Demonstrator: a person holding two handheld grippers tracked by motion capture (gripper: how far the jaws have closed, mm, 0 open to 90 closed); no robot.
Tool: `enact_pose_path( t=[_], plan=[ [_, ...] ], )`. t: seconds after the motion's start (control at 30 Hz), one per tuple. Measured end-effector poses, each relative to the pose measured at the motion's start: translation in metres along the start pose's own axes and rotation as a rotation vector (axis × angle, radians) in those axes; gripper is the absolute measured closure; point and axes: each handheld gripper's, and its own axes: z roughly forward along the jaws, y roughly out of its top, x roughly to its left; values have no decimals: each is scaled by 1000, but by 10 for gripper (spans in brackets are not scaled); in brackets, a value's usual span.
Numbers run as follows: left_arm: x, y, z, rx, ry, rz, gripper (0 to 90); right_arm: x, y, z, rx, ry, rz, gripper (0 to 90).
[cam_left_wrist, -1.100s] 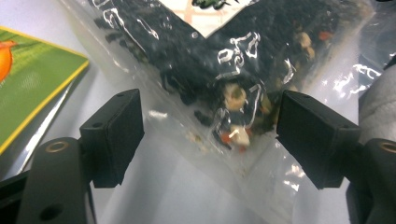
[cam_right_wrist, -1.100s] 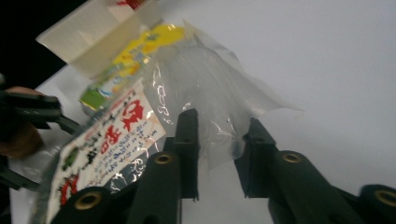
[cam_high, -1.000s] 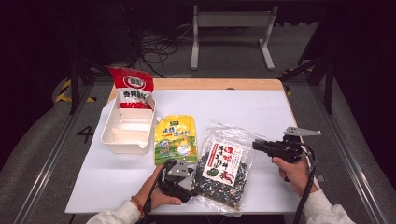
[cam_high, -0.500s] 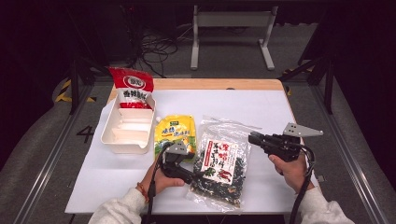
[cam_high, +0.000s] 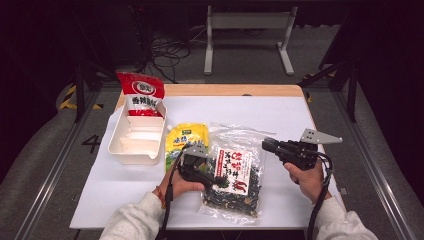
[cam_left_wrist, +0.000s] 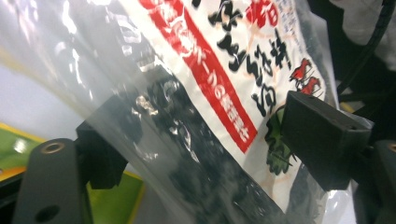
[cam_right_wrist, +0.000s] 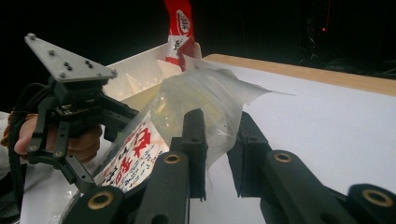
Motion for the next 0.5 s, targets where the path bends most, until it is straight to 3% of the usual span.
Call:
enact_pose_path(
  t=[0.1,0.2,0.37,0.4,0.43,0.5],
  plan=[
    [1,7,0,-11,16,-3,286,0,2,5,-11,-1,11,759],
    [4,8,-3,-41,12,-25,353,1,6,5,-21,-2,4,758],
    [2,12,-19,-158,-23,-80,586,3,12,2,-50,-11,16,714],
    [2,12,-19,-158,-23,-80,637,3,13,1,-55,-14,19,705],
    [-5,16,-27,-192,-35,-53,680,4,14,0,-62,-11,24,701],
    [-10,18,-30,-206,-34,-34,713,6,16,-2,-70,-8,17,693]
  ],
)
